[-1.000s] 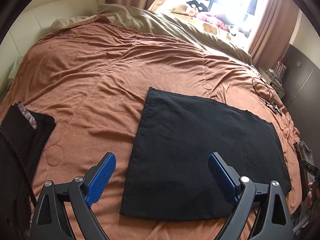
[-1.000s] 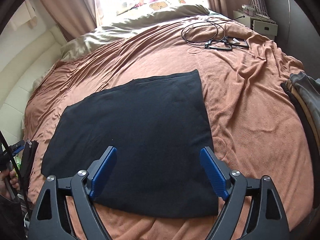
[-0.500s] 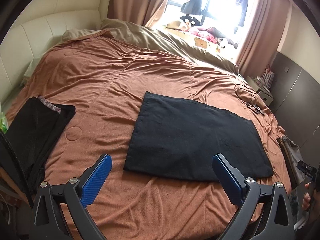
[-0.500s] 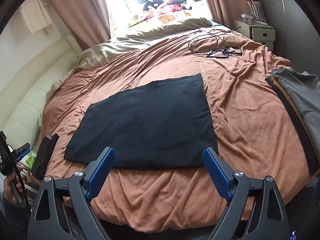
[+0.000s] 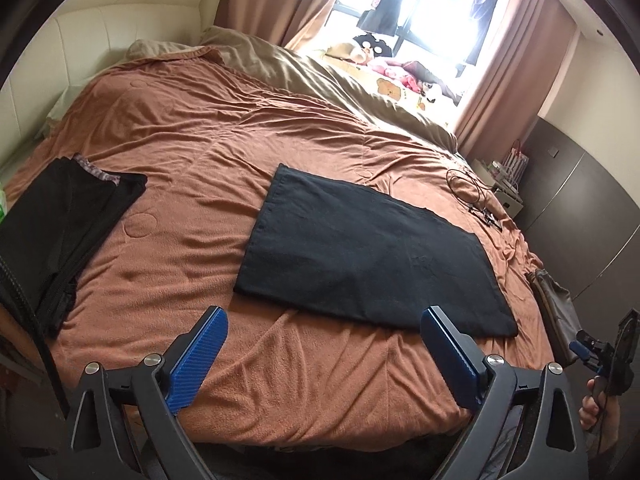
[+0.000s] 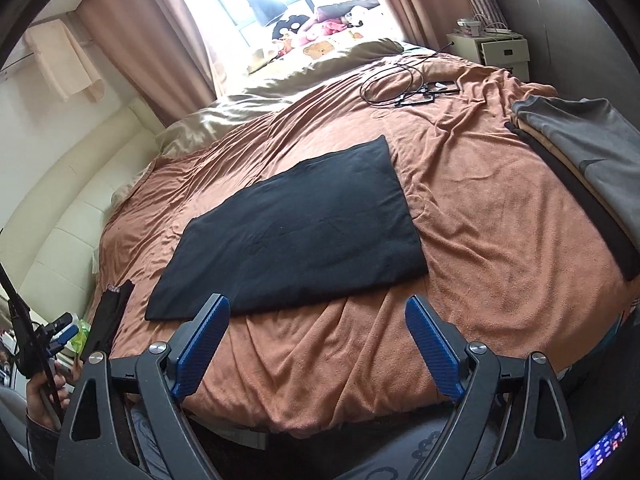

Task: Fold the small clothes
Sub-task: 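Withdraw both open grippers up and away from the folded black shirt, then lower both grippers to the shirt's side edge and close them on it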

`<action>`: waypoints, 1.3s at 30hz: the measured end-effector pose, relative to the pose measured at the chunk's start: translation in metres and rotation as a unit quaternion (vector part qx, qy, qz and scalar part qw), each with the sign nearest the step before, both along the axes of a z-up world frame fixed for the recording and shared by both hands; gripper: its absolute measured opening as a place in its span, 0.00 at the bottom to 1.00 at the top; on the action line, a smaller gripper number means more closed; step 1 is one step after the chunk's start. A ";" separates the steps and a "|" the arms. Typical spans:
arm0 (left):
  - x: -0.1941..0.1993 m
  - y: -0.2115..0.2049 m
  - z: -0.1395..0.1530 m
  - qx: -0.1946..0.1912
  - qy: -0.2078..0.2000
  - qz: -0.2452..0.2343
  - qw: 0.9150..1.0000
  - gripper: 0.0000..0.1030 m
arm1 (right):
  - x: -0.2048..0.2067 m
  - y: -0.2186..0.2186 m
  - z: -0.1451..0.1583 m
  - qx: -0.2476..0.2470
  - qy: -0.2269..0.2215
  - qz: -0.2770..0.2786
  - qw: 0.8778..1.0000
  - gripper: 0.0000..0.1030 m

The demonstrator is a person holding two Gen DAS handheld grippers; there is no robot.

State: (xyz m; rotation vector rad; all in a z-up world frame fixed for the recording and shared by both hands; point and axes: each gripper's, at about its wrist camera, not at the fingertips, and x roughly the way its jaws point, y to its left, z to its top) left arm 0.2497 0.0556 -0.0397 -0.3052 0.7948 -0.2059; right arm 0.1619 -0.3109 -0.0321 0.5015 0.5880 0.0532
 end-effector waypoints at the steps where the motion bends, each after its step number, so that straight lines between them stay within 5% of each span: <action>1: 0.001 0.001 -0.004 -0.003 0.001 0.003 1.000 0.90 | 0.002 -0.003 -0.008 0.011 0.002 -0.007 1.000 0.86; 15: 0.030 0.040 -0.078 -0.057 0.052 0.043 0.996 0.65 | 0.054 -0.027 -0.083 0.123 0.038 -0.039 0.991 0.44; 32: 0.091 0.045 -0.133 -0.086 0.110 0.078 0.987 0.44 | 0.116 -0.044 -0.126 0.170 0.061 -0.068 0.981 0.33; 39: 0.111 0.046 -0.154 -0.081 0.135 0.093 0.983 0.39 | 0.126 -0.048 -0.131 0.169 0.063 -0.083 0.980 0.17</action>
